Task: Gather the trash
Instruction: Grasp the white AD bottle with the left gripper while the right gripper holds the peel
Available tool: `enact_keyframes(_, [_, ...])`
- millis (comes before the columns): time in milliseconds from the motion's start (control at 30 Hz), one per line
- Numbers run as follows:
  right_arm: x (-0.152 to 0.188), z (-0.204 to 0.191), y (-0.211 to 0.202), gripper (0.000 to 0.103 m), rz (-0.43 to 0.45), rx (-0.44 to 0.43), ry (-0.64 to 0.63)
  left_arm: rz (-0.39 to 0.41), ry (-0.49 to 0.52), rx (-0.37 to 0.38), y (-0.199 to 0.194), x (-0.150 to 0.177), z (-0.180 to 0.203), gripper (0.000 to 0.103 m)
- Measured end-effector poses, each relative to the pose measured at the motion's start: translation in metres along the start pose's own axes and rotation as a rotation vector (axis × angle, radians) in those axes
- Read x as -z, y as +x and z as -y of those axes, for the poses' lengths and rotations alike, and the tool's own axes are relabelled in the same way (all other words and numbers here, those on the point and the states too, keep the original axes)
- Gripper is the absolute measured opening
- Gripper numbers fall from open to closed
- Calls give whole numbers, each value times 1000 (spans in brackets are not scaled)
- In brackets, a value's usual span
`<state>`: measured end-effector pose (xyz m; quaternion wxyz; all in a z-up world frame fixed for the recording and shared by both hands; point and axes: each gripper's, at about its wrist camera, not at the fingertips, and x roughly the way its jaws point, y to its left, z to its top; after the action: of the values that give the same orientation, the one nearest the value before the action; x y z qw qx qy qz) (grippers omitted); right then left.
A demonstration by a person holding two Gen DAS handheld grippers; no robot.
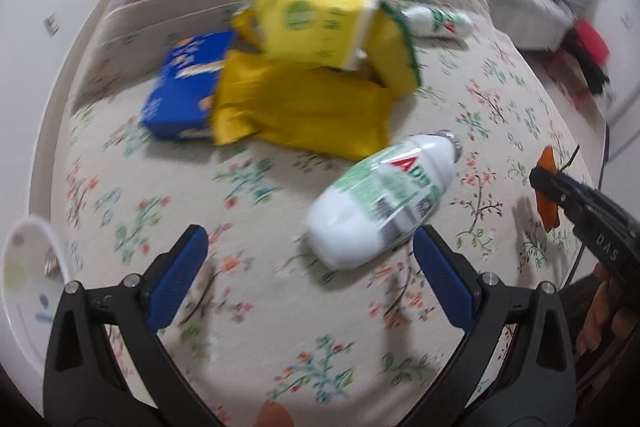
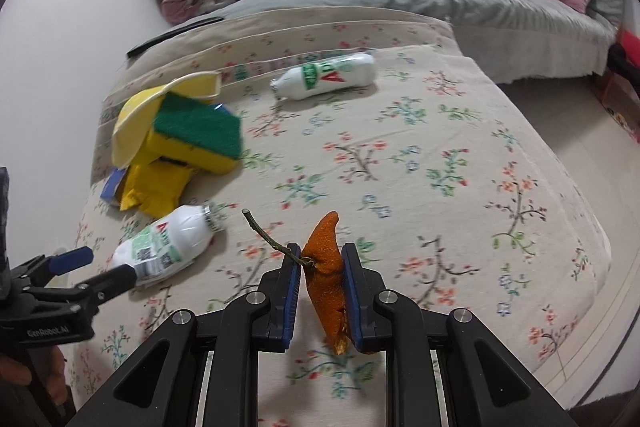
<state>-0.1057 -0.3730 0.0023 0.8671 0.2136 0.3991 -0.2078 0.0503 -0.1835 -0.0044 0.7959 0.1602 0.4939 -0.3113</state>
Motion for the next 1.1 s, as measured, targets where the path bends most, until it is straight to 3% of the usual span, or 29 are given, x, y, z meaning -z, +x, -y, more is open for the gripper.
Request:
enact_keyframes(267, [-2, 10, 2, 21, -3, -7, 44, -40, 157, 22, 21, -18, 36, 96])
enact_keyframes(400, [-2, 13, 4, 22, -6, -7, 56, -88, 184, 46, 36, -20, 42, 84])
enact_keyframes(467, [-2, 15, 5, 22, -8, -4, 62, -70, 192, 35, 35, -18, 44, 82])
enact_keyframes(567, [-1, 16, 6, 22, -10, -3, 67, -56, 158, 52, 30, -15, 39, 76])
enact_keyframes(767, [-1, 12, 5, 22, -9, -10, 57, -5, 95, 75, 18, -5, 26, 54])
enact_keyframes(1100, [-1, -6, 2, 22, -2, -24, 14, 62, -67, 106, -9, 17, -7, 51])
